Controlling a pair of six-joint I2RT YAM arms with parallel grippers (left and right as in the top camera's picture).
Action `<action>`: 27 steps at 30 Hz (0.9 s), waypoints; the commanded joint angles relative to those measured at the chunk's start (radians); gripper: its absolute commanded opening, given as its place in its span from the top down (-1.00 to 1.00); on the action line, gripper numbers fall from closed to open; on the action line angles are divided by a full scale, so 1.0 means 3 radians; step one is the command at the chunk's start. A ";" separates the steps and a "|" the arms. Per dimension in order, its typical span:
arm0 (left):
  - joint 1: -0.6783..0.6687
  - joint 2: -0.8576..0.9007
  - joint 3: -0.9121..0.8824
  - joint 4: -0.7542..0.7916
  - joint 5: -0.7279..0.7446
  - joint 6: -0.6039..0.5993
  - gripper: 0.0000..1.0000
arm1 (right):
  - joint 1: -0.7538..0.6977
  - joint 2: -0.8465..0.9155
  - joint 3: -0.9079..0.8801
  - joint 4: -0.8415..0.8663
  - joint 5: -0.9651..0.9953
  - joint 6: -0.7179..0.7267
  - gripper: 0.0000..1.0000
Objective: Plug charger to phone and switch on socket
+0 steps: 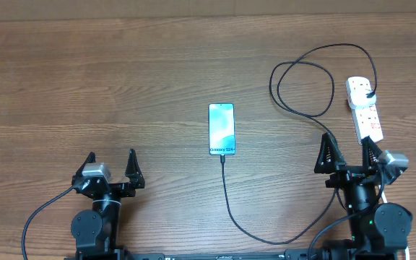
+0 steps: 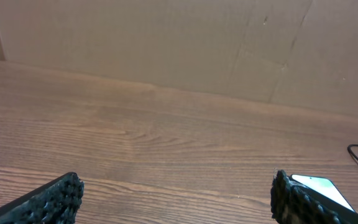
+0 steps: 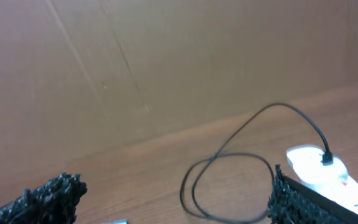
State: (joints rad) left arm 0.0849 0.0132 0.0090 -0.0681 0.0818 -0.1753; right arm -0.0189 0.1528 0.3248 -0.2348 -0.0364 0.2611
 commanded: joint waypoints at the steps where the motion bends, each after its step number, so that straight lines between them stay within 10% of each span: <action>1: -0.0022 -0.0032 -0.0014 -0.0011 -0.0024 0.0075 -0.99 | -0.0010 -0.0168 -0.0282 0.0367 0.0032 -0.0003 -1.00; 27: -0.0022 -0.0029 -0.0014 -0.0011 -0.0024 0.0075 -0.99 | -0.0100 -0.0500 -0.1058 0.1080 0.0037 -0.0005 -1.00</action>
State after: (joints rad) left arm 0.0849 0.0132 0.0090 -0.0685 0.0814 -0.1753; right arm -0.0349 0.0139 0.0257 0.0845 -0.0364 0.2611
